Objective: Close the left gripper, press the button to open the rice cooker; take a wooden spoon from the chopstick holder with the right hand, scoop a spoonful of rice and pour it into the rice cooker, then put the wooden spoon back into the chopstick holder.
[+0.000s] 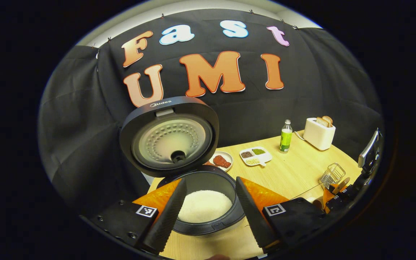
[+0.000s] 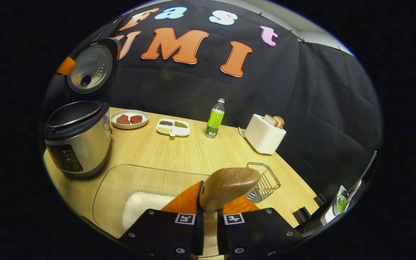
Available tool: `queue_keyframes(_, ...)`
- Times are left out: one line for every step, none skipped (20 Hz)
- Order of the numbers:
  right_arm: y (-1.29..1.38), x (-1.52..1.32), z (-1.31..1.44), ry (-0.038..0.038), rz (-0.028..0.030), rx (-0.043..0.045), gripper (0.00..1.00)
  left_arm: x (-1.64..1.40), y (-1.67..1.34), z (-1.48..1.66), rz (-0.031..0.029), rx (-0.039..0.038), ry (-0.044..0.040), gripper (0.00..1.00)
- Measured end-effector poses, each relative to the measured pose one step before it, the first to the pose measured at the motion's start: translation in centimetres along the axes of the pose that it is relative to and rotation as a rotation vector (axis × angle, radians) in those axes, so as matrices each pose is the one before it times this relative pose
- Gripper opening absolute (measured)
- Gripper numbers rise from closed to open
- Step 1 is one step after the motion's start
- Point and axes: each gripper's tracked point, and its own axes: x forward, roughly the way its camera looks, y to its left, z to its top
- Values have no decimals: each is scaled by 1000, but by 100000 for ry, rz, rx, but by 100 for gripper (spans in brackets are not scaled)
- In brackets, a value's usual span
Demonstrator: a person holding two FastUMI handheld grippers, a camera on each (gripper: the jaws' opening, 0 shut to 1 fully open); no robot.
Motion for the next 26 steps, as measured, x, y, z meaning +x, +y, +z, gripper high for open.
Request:
queue_keyframes(-76, -271, -390, 377, -823, 4076, 14, 17, -86, -3, -309, 525, 0, 87)
queue_keyframes(-24, -154, -176, 465, -421, 3798, 14, 152, -91, -21, -352, 82, 61, 93)
queue_keyframes(144, -31, -153, 368, -233, 2280, 14, 186, 9, 15, -128, -134, 265, 87)
queue_keyframes(167, -15, -78, 292, 494, 718, 14, 200, -9, -100, -208, -216, 260, 87)
queue_keyframes(627, 103, -270, 592, 2220, 1617, 14, 83, -1, 49, -91, -217, 218, 95)
queue_keyframes(251, -75, 293, -495, 540, 1296, 14, 193, -69, 52, -321, -174, 29, 87)
queue_keyframes(492, -92, -93, 380, 2027, 1536, 14, 79, 22, 26, -236, 258, 135, 95)
queue_keyframes(653, 1, 188, 75, 2217, 1618, 14, 31, 74, 27, -11, 242, -92, 95)
queue_keyframes(821, -75, -59, 710, 2710, 2646, 14, 68, 63, 55, 82, 155, 89, 95)
queue_keyframes(737, -40, -10, 786, 2275, 2545, 12, 91, 84, -30, 132, 43, 11, 95)
queue_keyframes(652, -65, -228, 986, 2431, 2582, 14, 133, 39, -1, -61, 64, 195, 95)
queue_keyframes(707, -35, -15, 675, 1921, 1437, 14, -49, 81, 39, 138, 146, -35, 95)
queue_keyframes(451, 101, -46, 553, 1983, 810, 14, 27, 106, 37, 198, 240, -2, 96)
queue_keyframes(770, 127, -51, 635, 2861, 1331, 14, -25, 173, 27, 292, 215, -83, 95)
queue_keyframes(787, -79, -131, 461, 3532, 2632, 14, 5, 119, 61, 237, 35, -123, 95)
queue_keyframes(813, 45, -174, 337, 3251, 3435, 14, 75, 172, -37, 295, 5, 158, 95)
queue_keyframes(504, -73, -289, 891, 2933, 4504, 14, -8, 136, -26, 330, -155, 148, 95)
queue_keyframes(161, 176, -90, 138, 1054, 2998, 14, 26, 71, -103, 160, -273, 366, 95)
queue_keyframes(-225, 230, 72, 28, 17, 2339, 14, 45, 22, -23, -66, -257, 250, 95)
queue_keyframes(-285, 27, 14, 563, 46, 2278, 14, -21, 59, 14, -78, -41, 141, 95)
queue_keyframes(-145, 167, -34, 531, 182, 3308, 14, -71, 47, 41, 111, 104, -43, 95)
queue_keyframes(-225, 220, 7, 800, 156, 3470, 14, 13, 5, -2, -79, -32, -104, 95)
queue_keyframes(-139, 46, -59, 533, 285, 3504, 14, -16, -80, 8, -120, 25, 161, 95)
queue_keyframes(-199, 167, -9, 1271, 302, 3500, 14, -67, -90, -5, -229, -119, -121, 95)
queue_keyframes(-214, 58, -79, 1347, 411, 3651, 14, -50, -101, 96, -409, -60, -127, 95)
queue_keyframes(-158, 115, -56, 2122, -12, 4232, 14, -33, -180, 3, -283, -129, -206, 95)
